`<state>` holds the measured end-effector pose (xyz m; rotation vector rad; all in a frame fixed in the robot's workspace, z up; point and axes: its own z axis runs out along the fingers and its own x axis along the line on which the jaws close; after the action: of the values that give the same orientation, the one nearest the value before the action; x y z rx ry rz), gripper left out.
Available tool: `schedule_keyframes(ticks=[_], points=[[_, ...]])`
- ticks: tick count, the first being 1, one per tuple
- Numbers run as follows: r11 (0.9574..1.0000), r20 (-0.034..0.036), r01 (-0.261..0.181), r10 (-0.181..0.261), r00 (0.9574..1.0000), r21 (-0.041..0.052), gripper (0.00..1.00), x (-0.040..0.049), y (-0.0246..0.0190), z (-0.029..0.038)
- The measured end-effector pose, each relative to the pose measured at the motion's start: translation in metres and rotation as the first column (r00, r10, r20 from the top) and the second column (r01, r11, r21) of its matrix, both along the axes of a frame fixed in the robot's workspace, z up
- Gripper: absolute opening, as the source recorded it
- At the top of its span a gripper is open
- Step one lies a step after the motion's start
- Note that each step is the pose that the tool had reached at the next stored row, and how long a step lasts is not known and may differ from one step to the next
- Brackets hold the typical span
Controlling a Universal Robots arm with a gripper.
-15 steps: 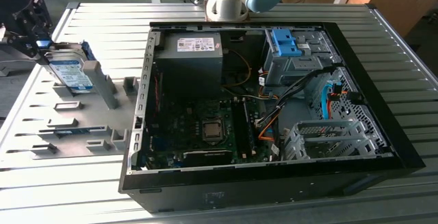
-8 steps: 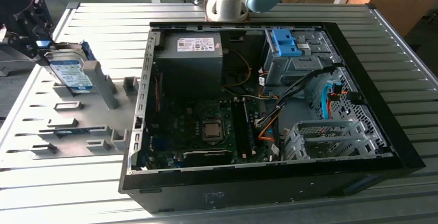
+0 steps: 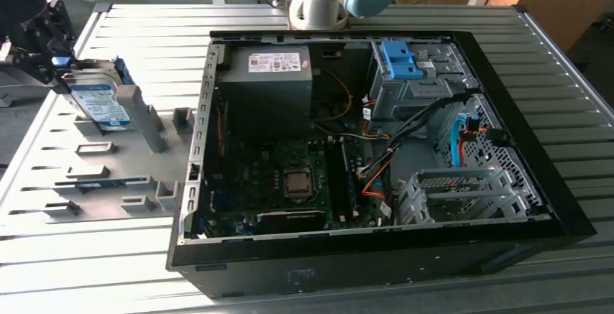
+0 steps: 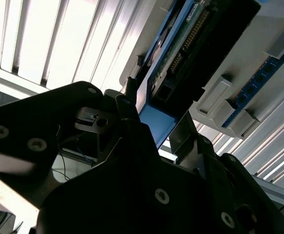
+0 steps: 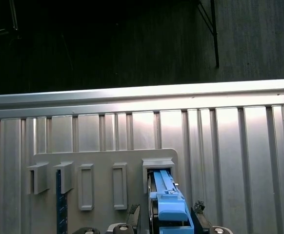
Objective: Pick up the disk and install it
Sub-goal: 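Pick up the disk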
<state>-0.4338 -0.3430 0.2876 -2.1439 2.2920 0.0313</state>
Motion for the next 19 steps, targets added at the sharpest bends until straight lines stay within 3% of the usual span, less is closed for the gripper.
schedule_keyframes(ticks=[3,6,15,19], points=[[1.0000,-0.0003,0.000,0.000,1.0000,-0.0001,0.51,0.0000,0.0000,-0.0012],[1.0000,-0.0003,0.000,0.000,1.0000,-0.0002,0.38,0.0000,0.0000,-0.0015],[1.0000,-0.0001,-0.010,0.010,1.0000,-0.0009,0.37,0.0000,-0.0001,-0.0017],[0.9990,-0.0002,-0.044,0.044,0.9990,-0.0010,0.37,0.0000,-0.0003,-0.0017]])
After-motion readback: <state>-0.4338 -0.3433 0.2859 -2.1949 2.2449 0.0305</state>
